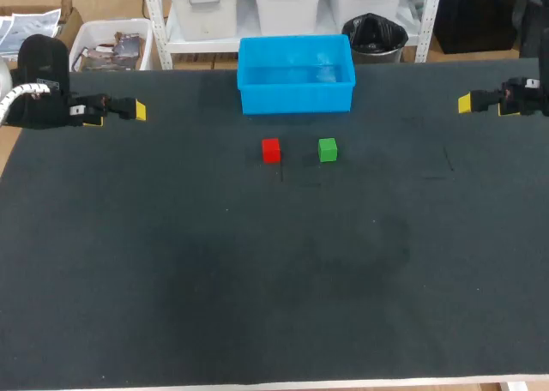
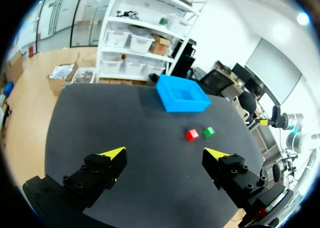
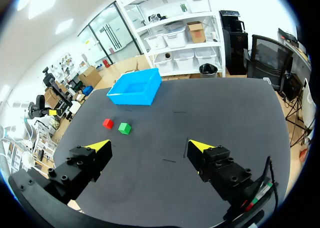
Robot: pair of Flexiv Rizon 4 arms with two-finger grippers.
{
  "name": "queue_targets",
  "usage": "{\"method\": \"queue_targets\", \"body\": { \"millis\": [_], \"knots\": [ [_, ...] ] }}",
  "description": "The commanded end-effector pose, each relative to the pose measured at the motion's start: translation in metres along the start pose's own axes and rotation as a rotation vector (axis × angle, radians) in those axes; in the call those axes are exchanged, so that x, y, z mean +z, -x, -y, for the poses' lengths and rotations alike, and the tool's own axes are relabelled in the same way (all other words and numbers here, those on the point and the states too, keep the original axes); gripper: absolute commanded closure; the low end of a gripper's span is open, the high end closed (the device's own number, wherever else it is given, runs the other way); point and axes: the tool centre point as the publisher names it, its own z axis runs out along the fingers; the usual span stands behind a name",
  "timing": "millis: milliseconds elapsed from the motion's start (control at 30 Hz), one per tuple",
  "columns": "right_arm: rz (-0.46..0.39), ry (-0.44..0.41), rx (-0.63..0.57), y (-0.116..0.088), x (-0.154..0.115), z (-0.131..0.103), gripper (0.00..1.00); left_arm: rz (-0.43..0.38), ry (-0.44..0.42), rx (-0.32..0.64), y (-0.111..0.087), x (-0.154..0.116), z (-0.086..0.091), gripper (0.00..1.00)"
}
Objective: Use the left arm to pick the red cube and place it into the blue plastic box first, then use the right arm to grasp the green cube and put it into the same blue plastic box after the first action is fully finished.
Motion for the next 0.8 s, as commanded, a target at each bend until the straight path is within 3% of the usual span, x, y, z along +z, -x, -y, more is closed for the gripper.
{"method": "queue_targets", "body": {
  "millis": [33,233,333,600,800],
  "knots": [
    [-0.001,-0.009,0.002,0.000,-0.001,-0.002,0.00,0.002,-0.002,0.000,0.000,0.000,-0.001,0.00],
    [-0.001,-0.009,0.002,0.000,-0.001,-0.002,0.00,0.000,0.007,0.000,0.003,0.003,0.002,0.00],
    [-0.001,-0.009,0.002,0.000,-0.001,-0.002,0.00,-0.033,0.020,0.030,0.011,0.010,0.016,0.00],
    [-0.001,-0.009,0.002,0.000,-0.001,-0.002,0.00,-0.126,0.189,0.005,0.020,0.030,0.033,0.00],
    [-0.001,-0.009,0.002,0.000,-0.001,-0.002,0.00,-0.162,0.249,-0.006,0.036,0.040,0.053,0.00]
  ]
}}
